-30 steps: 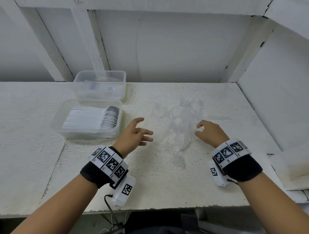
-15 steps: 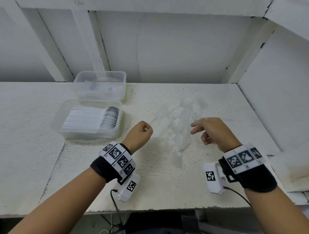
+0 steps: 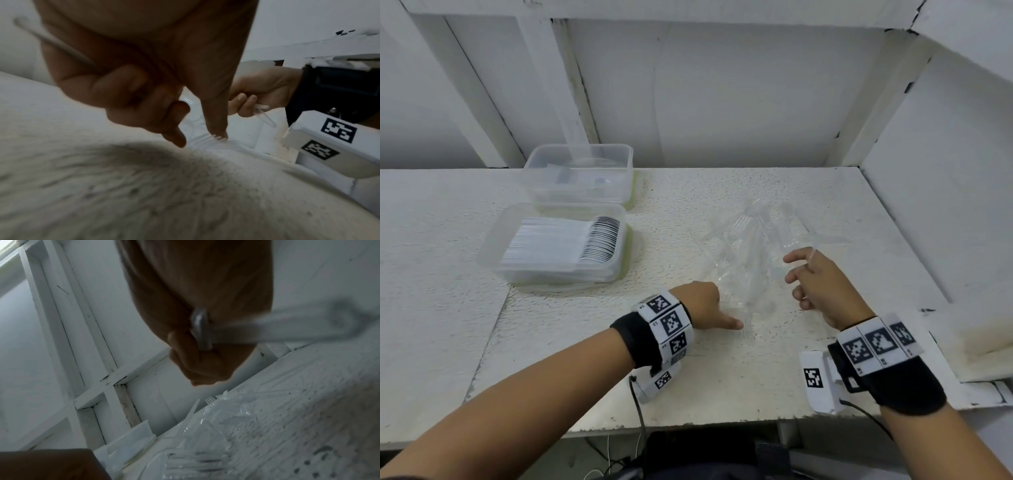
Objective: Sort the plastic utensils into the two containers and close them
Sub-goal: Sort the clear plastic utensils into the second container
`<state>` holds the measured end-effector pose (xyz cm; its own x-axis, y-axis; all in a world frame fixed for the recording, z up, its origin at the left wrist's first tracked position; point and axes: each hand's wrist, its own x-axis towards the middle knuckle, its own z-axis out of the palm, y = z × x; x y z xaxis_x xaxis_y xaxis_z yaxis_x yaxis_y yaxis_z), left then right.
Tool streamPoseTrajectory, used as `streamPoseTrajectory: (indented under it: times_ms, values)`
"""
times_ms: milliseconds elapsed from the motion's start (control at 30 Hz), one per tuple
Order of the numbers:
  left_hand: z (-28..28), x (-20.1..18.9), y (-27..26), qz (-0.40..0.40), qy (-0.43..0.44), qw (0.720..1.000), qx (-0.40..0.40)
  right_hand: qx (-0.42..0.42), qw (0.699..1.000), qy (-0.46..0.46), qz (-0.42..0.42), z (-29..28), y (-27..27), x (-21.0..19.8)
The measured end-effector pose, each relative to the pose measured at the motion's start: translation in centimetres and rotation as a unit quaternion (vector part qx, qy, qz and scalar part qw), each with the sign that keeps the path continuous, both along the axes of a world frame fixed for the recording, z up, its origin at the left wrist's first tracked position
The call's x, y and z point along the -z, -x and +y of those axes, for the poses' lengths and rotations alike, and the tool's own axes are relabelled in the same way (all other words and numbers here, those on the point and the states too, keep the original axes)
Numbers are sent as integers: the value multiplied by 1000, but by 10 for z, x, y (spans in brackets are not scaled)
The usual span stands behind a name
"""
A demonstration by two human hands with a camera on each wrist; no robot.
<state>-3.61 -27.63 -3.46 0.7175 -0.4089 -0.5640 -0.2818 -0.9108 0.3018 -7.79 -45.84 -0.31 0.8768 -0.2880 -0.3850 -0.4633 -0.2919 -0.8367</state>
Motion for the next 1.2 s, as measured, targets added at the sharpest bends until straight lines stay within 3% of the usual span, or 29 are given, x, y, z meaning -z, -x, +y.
streamPoseTrajectory:
  times_ms: [300, 433, 600, 767, 933, 1067, 1200]
  values:
    - [0, 3, 3, 56, 59, 996, -33, -4, 1000, 28, -2, 6, 3, 8]
    - [14, -3, 1, 42, 95, 993, -65, -29, 999, 40, 5, 5, 5, 8]
    - [42, -13, -2, -18, 97, 992, -82, -48, 997, 53, 7, 5, 7, 10]
    - [65, -27, -2, -170, 32, 982, -74, -83, 993, 82, 11, 9, 5, 13]
    - [81, -37, -2, -271, 6, 961, -61, -110, 988, 110, 3, 15, 0, 13]
    - [88, -38, -2, -298, -2, 954, -29, -131, 982, 133, 2, 19, -5, 11]
    - [94, -38, -1, -308, 76, 944, -88, -142, 976, 164, -12, 22, -7, 10]
